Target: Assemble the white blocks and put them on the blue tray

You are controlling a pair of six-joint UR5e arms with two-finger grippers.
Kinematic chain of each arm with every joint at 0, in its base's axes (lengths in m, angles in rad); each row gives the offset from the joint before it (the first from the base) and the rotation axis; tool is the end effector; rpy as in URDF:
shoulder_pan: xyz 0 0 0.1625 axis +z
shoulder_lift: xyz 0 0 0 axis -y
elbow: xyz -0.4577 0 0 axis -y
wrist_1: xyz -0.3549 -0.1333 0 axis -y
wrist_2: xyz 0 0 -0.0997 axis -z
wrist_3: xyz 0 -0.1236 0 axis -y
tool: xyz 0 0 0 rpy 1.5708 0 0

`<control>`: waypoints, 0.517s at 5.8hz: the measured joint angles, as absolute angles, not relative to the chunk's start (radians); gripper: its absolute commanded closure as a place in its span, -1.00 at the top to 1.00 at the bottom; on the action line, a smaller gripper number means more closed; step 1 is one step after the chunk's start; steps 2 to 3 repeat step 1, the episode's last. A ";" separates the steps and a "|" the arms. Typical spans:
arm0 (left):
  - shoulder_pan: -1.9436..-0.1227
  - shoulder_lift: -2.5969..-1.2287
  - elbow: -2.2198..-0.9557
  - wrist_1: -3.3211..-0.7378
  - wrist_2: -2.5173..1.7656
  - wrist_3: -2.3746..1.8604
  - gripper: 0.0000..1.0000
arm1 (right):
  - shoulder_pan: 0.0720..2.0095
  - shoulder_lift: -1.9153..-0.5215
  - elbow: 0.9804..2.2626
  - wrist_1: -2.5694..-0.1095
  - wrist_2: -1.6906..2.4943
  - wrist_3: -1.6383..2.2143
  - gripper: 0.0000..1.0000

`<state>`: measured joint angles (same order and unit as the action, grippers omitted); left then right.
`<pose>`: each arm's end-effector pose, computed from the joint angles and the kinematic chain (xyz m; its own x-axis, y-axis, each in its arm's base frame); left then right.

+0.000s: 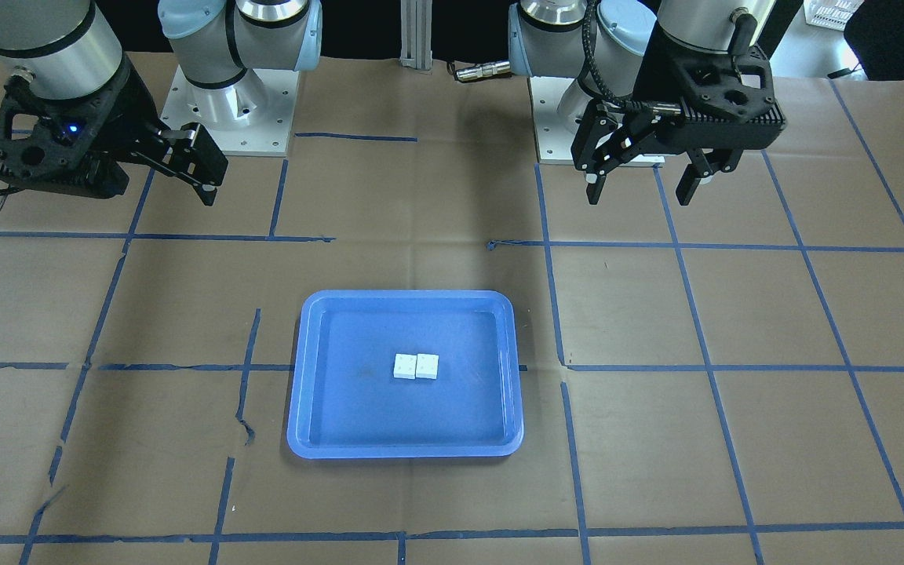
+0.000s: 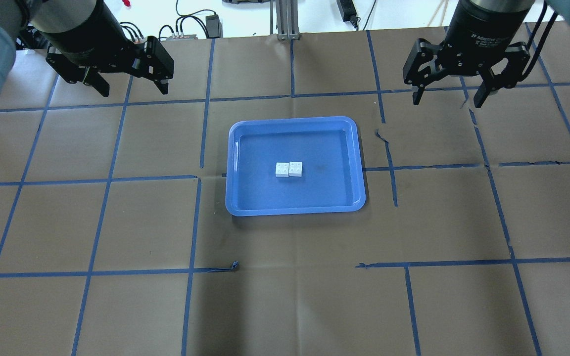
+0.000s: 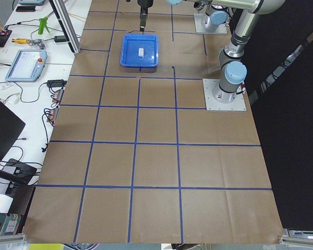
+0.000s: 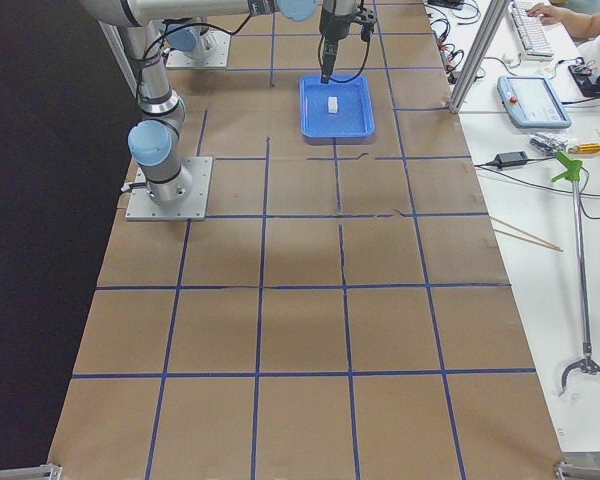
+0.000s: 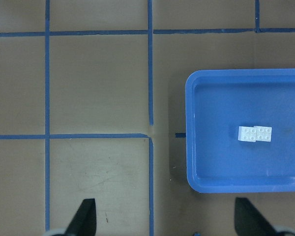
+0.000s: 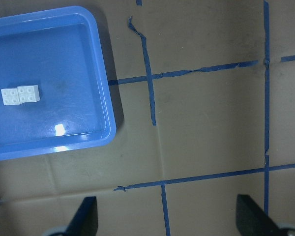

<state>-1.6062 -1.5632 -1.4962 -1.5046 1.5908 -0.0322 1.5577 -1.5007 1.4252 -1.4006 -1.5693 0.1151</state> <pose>-0.1473 -0.4622 0.5418 -0.9999 0.0006 -0.0150 0.0028 0.9889 -0.1484 0.1273 -0.4752 0.5134 -0.9918 0.1275 0.0094 0.1278 0.9873 0.0941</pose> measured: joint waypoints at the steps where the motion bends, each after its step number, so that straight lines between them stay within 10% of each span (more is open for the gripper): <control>1: -1.606 -1.561 -1.497 -1.506 1.593 -0.032 1.00 | 1.558 -1.501 1.427 -1.400 -1.569 0.115 1.00; 3: -1.606 -1.561 -1.497 -1.506 1.593 -0.032 1.00 | 1.558 -1.501 1.427 -1.400 -1.569 0.115 1.00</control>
